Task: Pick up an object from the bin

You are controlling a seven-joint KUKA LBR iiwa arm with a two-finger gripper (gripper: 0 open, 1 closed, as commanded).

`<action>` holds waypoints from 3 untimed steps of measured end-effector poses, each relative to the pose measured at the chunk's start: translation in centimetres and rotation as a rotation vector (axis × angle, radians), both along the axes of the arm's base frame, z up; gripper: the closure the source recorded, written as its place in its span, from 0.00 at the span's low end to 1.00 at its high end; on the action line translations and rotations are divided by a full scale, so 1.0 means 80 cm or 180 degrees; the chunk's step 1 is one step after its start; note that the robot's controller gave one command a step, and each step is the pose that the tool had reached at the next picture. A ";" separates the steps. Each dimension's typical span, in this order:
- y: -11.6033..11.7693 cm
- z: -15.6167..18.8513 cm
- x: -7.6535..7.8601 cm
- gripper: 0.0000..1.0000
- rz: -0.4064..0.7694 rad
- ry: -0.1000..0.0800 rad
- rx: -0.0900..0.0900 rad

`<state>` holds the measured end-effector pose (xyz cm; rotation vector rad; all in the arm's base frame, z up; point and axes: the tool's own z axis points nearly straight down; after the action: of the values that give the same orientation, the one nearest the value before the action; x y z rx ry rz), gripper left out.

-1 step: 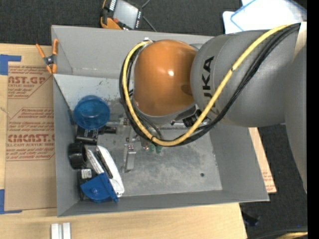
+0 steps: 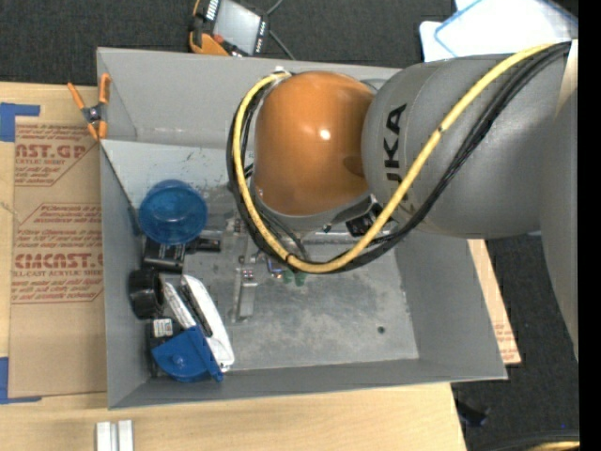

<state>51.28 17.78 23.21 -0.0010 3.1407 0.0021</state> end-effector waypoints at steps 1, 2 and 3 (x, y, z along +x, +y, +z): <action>0.066 -0.158 -0.010 0.00 -0.0441 0.0020 0.0009; 0.052 -0.142 -0.012 0.00 -0.0453 0.0007 0.0003; 0.059 -0.165 -0.039 0.00 -0.1211 -0.0024 0.0027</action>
Offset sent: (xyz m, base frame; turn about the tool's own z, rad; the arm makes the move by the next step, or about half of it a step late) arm -0.0211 0.0531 -0.0847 0.1946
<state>48.19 22.50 9.99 0.5915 3.0766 0.0149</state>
